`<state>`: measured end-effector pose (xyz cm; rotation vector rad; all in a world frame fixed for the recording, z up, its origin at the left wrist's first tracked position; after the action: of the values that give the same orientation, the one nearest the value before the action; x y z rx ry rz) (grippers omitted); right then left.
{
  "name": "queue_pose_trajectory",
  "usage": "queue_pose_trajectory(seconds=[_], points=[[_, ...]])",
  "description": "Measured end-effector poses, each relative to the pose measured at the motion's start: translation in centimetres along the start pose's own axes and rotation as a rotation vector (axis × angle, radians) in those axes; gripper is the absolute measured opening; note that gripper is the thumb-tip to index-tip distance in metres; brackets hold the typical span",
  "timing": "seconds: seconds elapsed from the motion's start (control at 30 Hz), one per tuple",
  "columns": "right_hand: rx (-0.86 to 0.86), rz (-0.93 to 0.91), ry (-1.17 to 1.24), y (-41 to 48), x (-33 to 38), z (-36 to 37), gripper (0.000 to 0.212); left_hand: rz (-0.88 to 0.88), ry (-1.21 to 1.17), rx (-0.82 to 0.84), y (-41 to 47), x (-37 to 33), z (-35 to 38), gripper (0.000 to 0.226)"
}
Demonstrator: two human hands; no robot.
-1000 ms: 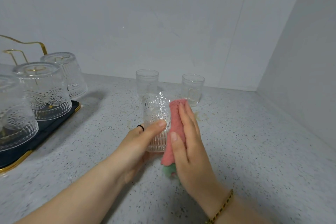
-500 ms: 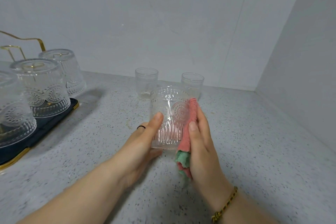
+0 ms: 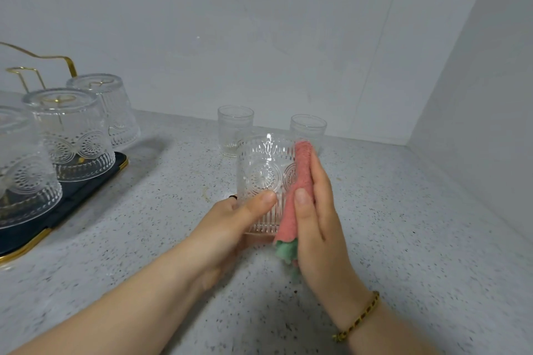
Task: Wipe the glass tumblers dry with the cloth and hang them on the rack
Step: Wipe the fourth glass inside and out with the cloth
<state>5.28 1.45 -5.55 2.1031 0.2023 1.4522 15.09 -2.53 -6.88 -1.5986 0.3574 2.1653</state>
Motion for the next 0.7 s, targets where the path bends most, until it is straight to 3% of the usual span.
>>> queue_pose_trajectory(seconds=[0.13,0.23,0.43,0.53,0.6,0.63,0.7], points=[[0.089,0.117,0.224,0.0,0.6,-1.2,0.046,0.065,-0.211,0.148,-0.2,-0.8,0.6,0.059],[0.153,0.104,0.131,-0.6,0.3,-0.1,0.038,0.049,-0.215,0.054,0.2,-0.9,-0.2,0.048],[0.018,-0.157,-0.112,-0.3,0.2,0.0,0.042,-0.02,0.012,0.062,-0.3,-0.4,0.2,0.042],[-0.025,-0.052,0.04,0.2,0.4,-1.3,0.037,-0.01,0.104,0.092,-0.3,0.4,0.1,0.043],[0.024,0.071,0.188,0.2,0.7,-1.4,0.039,0.014,0.015,0.121,-0.3,0.2,0.4,0.032],[0.07,0.119,0.206,0.0,0.6,-1.3,0.045,0.012,-0.047,0.12,-0.3,-0.1,0.4,0.064],[0.144,0.162,0.193,-0.4,0.1,-0.5,0.046,0.032,-0.17,0.077,0.0,-0.5,0.1,0.037]])
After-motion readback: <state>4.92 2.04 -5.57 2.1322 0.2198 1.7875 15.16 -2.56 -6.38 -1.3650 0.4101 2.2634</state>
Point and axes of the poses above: each hand's wrist, its own y-axis towards the middle knuckle, its own z-axis out of the palm, x = y × z, the point moved 3 cm from there along y, towards the middle knuckle, and after that the axes turned 4 degrees about -x, right-handed, at the moved point
